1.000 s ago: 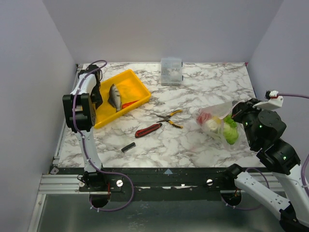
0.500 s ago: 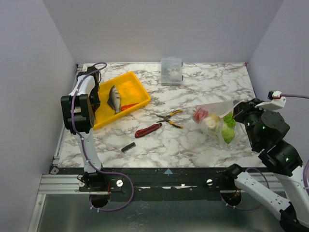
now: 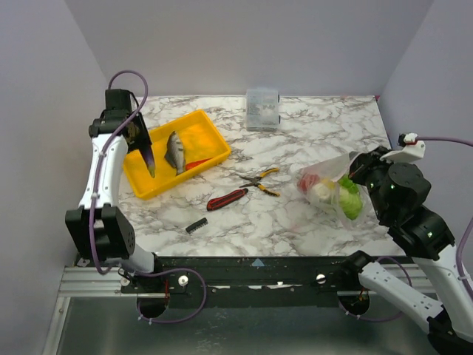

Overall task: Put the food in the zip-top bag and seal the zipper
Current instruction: Pick up the fake vegetable from the bin, then place the fake vegetable in the zipper food storage bag.

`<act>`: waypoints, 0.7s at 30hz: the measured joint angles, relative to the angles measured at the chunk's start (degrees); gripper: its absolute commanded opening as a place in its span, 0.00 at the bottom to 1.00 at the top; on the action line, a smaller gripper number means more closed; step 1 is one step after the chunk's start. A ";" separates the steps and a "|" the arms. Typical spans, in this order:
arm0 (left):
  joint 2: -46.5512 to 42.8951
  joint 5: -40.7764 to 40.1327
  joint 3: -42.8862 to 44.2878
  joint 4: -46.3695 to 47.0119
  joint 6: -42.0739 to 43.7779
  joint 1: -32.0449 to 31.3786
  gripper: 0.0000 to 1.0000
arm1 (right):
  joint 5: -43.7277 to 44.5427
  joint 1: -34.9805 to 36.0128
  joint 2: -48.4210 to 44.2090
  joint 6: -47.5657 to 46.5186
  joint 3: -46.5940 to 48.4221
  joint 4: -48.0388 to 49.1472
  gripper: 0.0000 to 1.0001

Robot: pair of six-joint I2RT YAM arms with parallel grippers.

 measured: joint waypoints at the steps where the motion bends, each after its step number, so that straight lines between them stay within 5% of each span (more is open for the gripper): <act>1: -3.32 2.89 -1.55 1.68 -0.55 -0.17 0.00 | -0.26 0.00 0.55 0.04 -0.02 0.15 0.01; 8: -20.70 21.73 -11.08 18.91 -4.57 -5.18 0.00 | -3.76 0.00 4.52 2.19 -0.02 1.99 0.01; 21: -33.40 35.08 -26.10 68.98 -5.90 -40.28 0.00 | -8.02 0.02 15.12 10.40 5.49 0.63 0.01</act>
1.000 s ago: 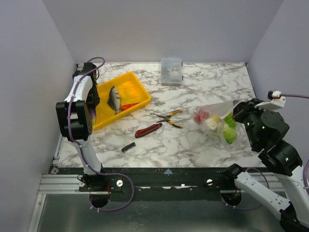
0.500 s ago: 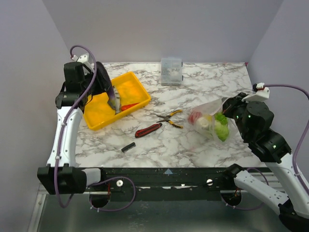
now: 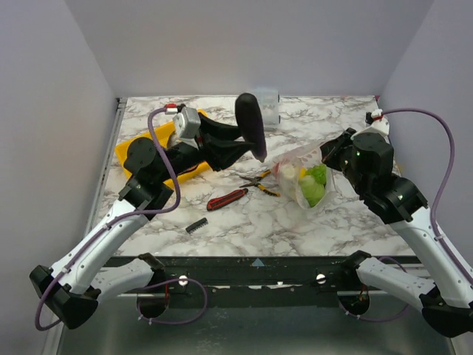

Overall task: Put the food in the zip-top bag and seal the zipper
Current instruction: Place the fake vegetable in the zipper food storage bag.

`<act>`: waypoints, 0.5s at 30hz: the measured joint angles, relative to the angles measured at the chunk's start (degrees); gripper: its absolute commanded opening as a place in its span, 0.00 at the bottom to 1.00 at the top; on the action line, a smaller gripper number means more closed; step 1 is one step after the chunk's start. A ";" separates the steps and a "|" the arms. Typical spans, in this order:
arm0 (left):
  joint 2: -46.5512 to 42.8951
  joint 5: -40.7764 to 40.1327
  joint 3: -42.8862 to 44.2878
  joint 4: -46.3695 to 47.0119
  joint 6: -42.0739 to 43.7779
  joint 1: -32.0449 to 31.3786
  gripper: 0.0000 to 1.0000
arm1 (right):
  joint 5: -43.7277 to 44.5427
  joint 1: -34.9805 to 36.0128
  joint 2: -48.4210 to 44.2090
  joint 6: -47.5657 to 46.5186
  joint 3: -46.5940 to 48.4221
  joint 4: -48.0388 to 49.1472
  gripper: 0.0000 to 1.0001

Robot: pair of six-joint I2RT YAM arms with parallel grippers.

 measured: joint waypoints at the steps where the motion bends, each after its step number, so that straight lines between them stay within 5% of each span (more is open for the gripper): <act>1: 0.09 0.44 0.22 1.31 0.72 -1.38 0.00 | -0.17 0.00 0.37 0.28 0.35 -0.22 0.01; 8: 2.51 6.49 0.35 16.85 8.68 -14.29 0.00 | -1.01 0.00 0.90 1.73 0.98 -1.38 0.01; 15: 9.62 9.90 -1.16 24.70 16.39 -20.15 0.00 | -2.95 -0.02 1.46 3.58 2.56 -2.51 0.01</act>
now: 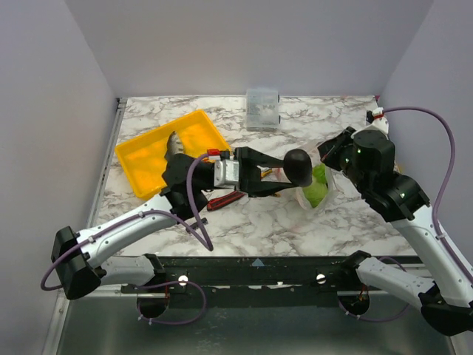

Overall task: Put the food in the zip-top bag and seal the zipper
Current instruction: Place the fake vegetable in the zipper food storage bag.

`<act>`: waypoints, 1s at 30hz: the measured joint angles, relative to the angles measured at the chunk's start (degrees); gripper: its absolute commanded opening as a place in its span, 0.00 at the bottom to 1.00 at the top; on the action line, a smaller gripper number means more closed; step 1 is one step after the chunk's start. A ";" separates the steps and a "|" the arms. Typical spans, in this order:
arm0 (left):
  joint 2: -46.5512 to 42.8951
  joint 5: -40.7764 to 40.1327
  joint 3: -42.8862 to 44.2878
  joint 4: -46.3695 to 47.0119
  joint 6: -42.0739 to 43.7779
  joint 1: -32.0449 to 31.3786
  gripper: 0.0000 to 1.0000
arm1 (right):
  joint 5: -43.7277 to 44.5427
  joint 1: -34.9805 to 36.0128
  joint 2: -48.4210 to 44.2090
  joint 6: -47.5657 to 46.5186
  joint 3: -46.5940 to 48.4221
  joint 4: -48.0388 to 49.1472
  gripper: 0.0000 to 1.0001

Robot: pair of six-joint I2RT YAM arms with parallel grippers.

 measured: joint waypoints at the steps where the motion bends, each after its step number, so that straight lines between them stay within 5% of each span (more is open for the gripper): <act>1: 0.81 0.35 -0.28 0.00 1.20 -0.33 0.00 | -0.20 0.00 0.00 0.22 0.11 -0.02 0.01; 21: 12.02 -4.57 0.81 -3.19 21.79 -0.79 0.01 | -2.43 0.02 1.68 3.02 1.92 -1.11 0.01; 22: 13.03 -5.18 0.81 -3.21 22.69 -0.66 0.17 | -2.43 0.02 1.97 3.02 2.10 -1.16 0.01; 23: 13.70 -5.84 0.81 -3.19 23.34 -0.46 0.42 | -2.25 -0.15 2.34 3.06 2.32 -1.33 0.01; 26: 14.91 -6.64 0.81 -3.39 24.65 -0.42 0.70 | -1.62 -0.46 3.06 3.10 2.51 -1.53 0.01; 27: 14.99 -7.56 0.76 -3.91 25.38 -0.31 0.93 | -1.62 -0.48 3.21 3.13 2.51 -1.64 0.01; 30: 14.84 -9.73 0.00 -4.35 25.57 0.76 0.99 | -1.66 -0.33 3.43 3.08 2.84 -2.14 0.01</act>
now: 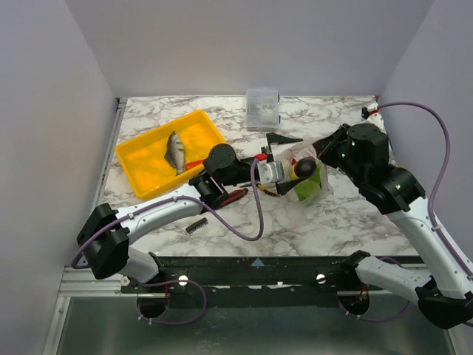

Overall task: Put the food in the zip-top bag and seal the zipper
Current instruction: Place the fake vegetable in the zipper food storage bag, then adjust the zipper food storage bag at the center of the board.

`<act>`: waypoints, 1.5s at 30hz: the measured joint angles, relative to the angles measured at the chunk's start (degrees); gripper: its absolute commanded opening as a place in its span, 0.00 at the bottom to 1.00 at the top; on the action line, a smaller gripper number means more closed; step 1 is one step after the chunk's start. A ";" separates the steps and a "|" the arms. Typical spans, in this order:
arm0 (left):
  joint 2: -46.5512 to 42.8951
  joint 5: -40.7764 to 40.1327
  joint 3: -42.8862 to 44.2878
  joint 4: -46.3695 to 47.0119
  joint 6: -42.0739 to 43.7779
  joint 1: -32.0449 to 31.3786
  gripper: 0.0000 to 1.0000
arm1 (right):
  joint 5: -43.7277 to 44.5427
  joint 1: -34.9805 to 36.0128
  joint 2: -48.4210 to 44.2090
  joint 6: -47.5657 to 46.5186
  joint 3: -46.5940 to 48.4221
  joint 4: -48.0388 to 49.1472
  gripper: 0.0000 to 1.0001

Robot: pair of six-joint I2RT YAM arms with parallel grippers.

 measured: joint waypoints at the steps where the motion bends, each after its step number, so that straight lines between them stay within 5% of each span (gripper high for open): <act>1: -0.13 -0.42 -0.02 -0.87 0.24 0.33 0.99 | 0.00 0.00 0.07 0.00 0.11 -0.22 0.01; 15: -5.33 -4.46 2.05 -14.34 -6.60 1.36 0.94 | 0.00 0.00 1.97 -0.55 0.83 -1.25 0.00; 19: -6.25 -4.66 7.30 -23.06 -14.80 1.42 0.81 | 0.00 0.00 2.08 -0.68 0.83 -1.27 0.01; 27: -9.44 -8.07 16.52 -40.50 -36.68 1.46 0.78 | -0.28 0.00 2.34 -3.10 0.83 -1.18 0.01; 31: -9.62 -8.09 15.65 -46.60 -45.18 1.79 0.62 | -0.79 0.00 2.34 -6.58 0.83 -0.81 0.01; 35: -9.46 -8.09 12.52 -48.09 -51.78 1.97 0.50 | -1.44 0.00 2.45 -10.19 0.83 -0.85 0.01; 45: -5.38 -7.61 9.97 -46.34 -59.19 1.81 0.45 | -5.79 0.00 2.78 -16.20 0.83 -0.96 0.01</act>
